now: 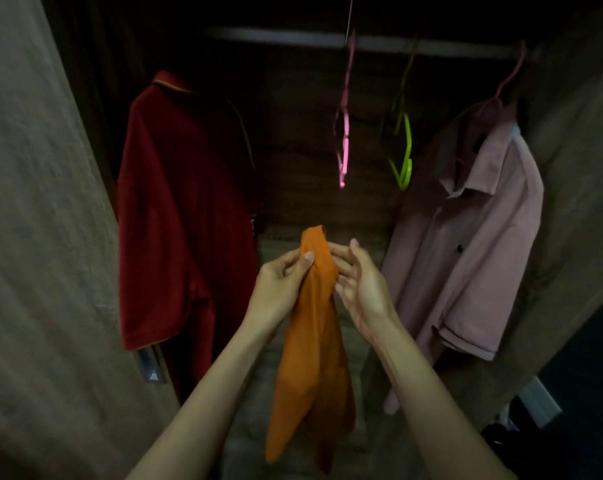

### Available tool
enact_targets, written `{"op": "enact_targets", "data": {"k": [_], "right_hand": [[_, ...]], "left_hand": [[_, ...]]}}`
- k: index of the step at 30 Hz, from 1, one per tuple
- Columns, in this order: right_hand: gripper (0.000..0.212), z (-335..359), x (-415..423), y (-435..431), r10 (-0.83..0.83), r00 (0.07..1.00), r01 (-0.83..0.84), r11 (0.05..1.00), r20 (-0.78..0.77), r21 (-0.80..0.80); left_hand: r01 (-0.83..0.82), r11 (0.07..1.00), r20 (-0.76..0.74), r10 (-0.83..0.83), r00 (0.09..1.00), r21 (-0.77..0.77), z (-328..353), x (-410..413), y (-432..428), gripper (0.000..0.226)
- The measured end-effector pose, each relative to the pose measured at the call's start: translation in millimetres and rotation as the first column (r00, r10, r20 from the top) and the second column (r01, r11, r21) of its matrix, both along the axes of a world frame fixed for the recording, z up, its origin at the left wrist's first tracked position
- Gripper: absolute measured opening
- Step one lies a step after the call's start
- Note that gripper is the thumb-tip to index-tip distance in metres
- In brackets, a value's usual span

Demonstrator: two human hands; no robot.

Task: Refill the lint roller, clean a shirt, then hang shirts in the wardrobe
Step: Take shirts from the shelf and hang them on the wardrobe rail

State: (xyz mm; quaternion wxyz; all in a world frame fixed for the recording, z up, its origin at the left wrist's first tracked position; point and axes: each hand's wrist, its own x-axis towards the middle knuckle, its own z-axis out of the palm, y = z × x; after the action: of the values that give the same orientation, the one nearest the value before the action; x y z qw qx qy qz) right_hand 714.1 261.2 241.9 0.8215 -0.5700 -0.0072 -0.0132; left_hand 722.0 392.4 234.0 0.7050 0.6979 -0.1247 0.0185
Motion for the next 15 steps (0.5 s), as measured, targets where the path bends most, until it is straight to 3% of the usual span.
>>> {"op": "enact_targets", "data": {"k": [3,6,8,12,15], "right_hand": [[0.034,-7,-5,-1,0.074,0.996,-0.073,0.997,0.059,-0.014],[0.037,-13,-12,0,0.112,0.984,-0.089,0.983,0.14,-0.158],[0.041,-18,-14,1,0.072,0.971,-0.021,0.975,0.227,-0.22],[0.027,-24,-14,4,-0.045,0.96,0.083,0.988,0.275,-0.128],[0.019,-27,-16,9,-0.21,0.902,0.309,0.925,0.377,-0.223]], "left_hand": [[-0.062,0.998,-0.007,0.062,0.998,-0.004,-3,4,1,0.026],[-0.046,0.993,-0.123,0.033,0.992,-0.107,-3,7,2,0.031],[-0.048,0.979,-0.224,0.003,0.975,-0.197,-2,8,3,0.031],[-0.031,0.954,-0.322,-0.07,0.944,-0.298,0,10,7,0.033],[-0.089,0.936,-0.347,-0.037,0.937,-0.339,10,9,8,0.032]]}}
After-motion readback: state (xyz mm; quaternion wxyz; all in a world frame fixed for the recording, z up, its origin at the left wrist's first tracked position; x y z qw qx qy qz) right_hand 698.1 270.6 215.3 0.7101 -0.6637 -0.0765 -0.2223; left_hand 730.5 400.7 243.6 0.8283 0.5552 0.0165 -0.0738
